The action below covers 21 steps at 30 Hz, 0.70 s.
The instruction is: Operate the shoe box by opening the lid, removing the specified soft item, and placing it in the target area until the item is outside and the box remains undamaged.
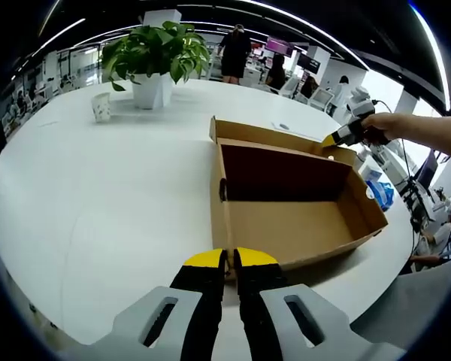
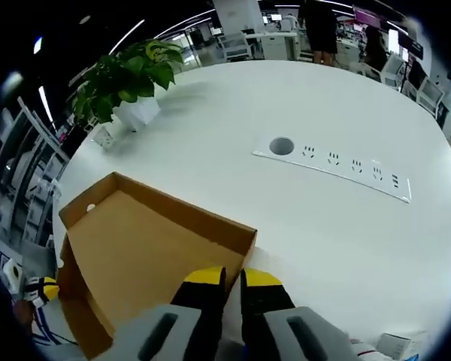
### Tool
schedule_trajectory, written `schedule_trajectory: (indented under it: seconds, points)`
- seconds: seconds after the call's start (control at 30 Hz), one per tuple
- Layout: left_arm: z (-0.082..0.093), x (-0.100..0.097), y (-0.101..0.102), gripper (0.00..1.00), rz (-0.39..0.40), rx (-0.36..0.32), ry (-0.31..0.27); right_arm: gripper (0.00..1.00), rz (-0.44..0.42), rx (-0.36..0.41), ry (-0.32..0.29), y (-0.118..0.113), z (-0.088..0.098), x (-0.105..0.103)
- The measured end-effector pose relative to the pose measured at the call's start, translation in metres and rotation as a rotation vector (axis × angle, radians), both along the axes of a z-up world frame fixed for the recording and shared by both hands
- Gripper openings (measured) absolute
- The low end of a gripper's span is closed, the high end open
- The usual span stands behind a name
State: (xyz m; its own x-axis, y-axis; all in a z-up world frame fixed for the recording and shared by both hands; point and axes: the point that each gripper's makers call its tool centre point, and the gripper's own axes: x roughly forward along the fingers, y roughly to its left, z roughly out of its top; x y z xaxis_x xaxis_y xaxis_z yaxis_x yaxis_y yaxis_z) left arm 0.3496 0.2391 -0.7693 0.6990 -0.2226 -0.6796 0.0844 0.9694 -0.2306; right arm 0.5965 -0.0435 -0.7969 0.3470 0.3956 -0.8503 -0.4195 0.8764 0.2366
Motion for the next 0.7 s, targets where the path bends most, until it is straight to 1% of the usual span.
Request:
schedule_trajectory:
  seconds: [0.1,0.23,0.37,0.57,0.7]
  points:
    - [0.0,0.0,0.0,0.03,0.004,-0.01,-0.004,0.02,-0.009,-0.008,-0.016,-0.001,0.003,0.003]
    - [0.0,0.0,0.0,0.03,0.001,-0.005,-0.006,0.01,-0.008,-0.015,-0.045,-0.001,0.01,0.002]
    - [0.0,0.0,-0.001,0.03,0.001,-0.007,-0.006,0.0,-0.016,-0.004,-0.06,-0.002,0.016,0.002]
    - [0.0,0.0,-0.001,0.03,0.004,-0.01,-0.005,0.0,0.001,0.01,-0.11,-0.003,0.027,0.002]
    - [0.001,-0.001,-0.001,0.03,0.007,-0.013,-0.004,0.0,0.006,0.019,-0.141,-0.003,0.036,-0.001]
